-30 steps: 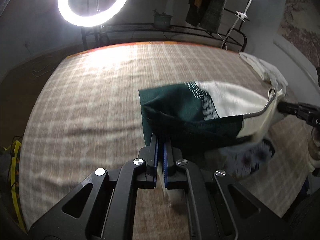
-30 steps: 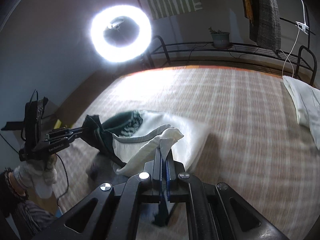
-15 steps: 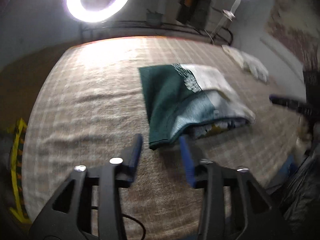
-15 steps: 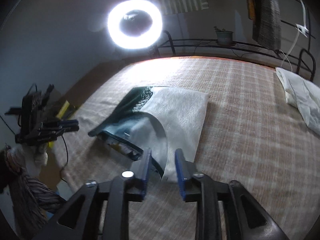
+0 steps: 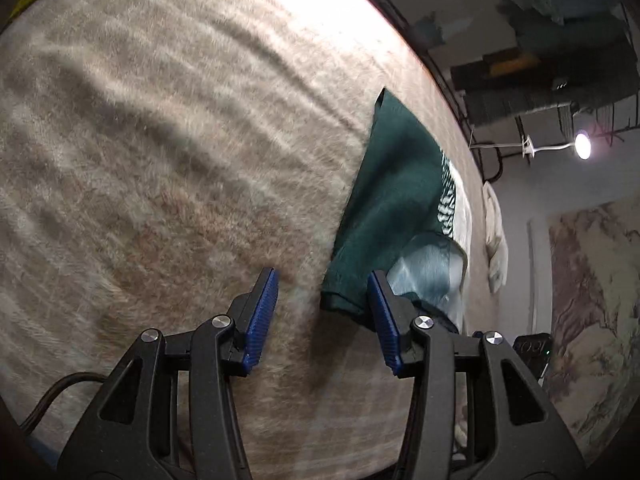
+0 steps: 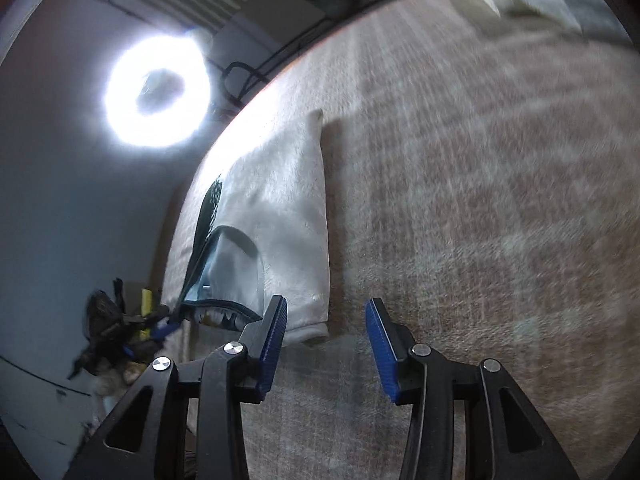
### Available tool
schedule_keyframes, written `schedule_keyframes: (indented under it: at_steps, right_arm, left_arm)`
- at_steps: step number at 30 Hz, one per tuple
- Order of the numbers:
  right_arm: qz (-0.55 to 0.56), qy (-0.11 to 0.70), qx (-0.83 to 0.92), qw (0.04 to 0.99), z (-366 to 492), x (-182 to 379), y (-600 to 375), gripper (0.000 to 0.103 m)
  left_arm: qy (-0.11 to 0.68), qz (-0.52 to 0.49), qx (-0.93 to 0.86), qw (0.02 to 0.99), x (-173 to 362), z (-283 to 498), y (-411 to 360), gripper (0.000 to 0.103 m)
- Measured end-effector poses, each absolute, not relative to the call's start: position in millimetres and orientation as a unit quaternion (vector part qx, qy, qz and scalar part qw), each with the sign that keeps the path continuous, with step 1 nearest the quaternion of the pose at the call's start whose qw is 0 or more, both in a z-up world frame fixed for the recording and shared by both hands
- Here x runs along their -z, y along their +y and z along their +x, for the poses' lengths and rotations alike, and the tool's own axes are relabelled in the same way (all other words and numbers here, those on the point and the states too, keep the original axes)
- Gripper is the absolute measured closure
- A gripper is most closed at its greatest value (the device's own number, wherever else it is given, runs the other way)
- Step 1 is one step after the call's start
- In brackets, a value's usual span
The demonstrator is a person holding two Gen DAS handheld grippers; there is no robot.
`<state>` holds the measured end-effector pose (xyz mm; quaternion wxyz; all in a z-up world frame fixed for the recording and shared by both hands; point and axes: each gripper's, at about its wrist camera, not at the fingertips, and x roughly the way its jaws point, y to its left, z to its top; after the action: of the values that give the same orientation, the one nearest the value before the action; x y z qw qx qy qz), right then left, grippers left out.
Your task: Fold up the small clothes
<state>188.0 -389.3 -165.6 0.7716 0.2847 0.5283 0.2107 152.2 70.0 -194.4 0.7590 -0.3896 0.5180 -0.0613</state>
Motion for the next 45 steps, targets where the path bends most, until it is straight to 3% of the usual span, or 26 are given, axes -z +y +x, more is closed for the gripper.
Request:
schedule_keyframes:
  at_steps: [1, 3, 5, 8, 12, 16, 20, 29, 31, 33, 34, 45]
  right_arm:
    - [0.293, 0.528, -0.215, 0.768, 189.1, 168.2, -388.7, 0.06]
    - [0.3, 0.53, -0.226, 0.761, 193.8, 171.5, -382.4, 0.063]
    - [0.309, 0.532, -0.238, 0.752, 196.2, 176.1, -376.8, 0.07]
    - [0.324, 0.535, -0.255, 0.737, 197.2, 181.6, -367.7, 0.093]
    - [0.328, 0.517, -0.268, 0.744, 191.1, 165.3, -364.7, 0.1]
    - [0.337, 0.499, -0.285, 0.746, 185.0, 149.9, -368.7, 0.1]
    - [0.308, 0.526, -0.264, 0.748, 182.5, 164.3, -366.1, 0.101]
    - [0.257, 0.537, -0.256, 0.761, 171.1, 168.1, -354.3, 0.101]
    - [0.226, 0.538, -0.254, 0.771, 170.0, 165.1, -344.2, 0.095]
    - [0.189, 0.544, -0.243, 0.781, 171.3, 160.3, -339.9, 0.076]
    - [0.174, 0.54, -0.238, 0.789, 170.9, 155.6, -338.8, 0.073]
    - [0.081, 0.438, -0.263, 0.856, 195.5, 88.0, -300.8, 0.073]
  left_arm:
    - [0.518, -0.39, 0.064, 0.759, 194.4, 153.5, 67.9, 0.062]
    - [0.52, -0.403, 0.072, 0.75, 197.5, 155.5, 64.7, 0.089]
    - [0.519, -0.394, 0.072, 0.755, 197.2, 157.8, 56.8, 0.096]
    - [0.502, -0.361, 0.058, 0.784, 184.1, 155.2, 46.9, 0.1]
    - [0.468, -0.253, 0.039, 0.846, 147.9, 144.0, 30.9, 0.1]
    - [0.478, -0.147, 0.046, 0.865, 148.1, 142.5, 6.8, 0.1]
    - [0.511, -0.143, 0.038, 0.847, 170.8, 146.3, 4.8, 0.1]
    - [0.51, -0.112, 0.04, 0.852, 169.4, 141.3, 1.0, 0.1]
    - [0.513, -0.099, 0.04, 0.851, 168.0, 138.3, 1.4, 0.099]
    - [0.518, -0.089, 0.027, 0.85, 165.0, 135.1, 2.7, 0.09]
    - [0.513, -0.086, 0.015, 0.854, 159.4, 131.8, 4.5, 0.089]
    - [0.44, -0.106, 0.022, 0.892, 102.5, 156.8, -27.0, 0.089]
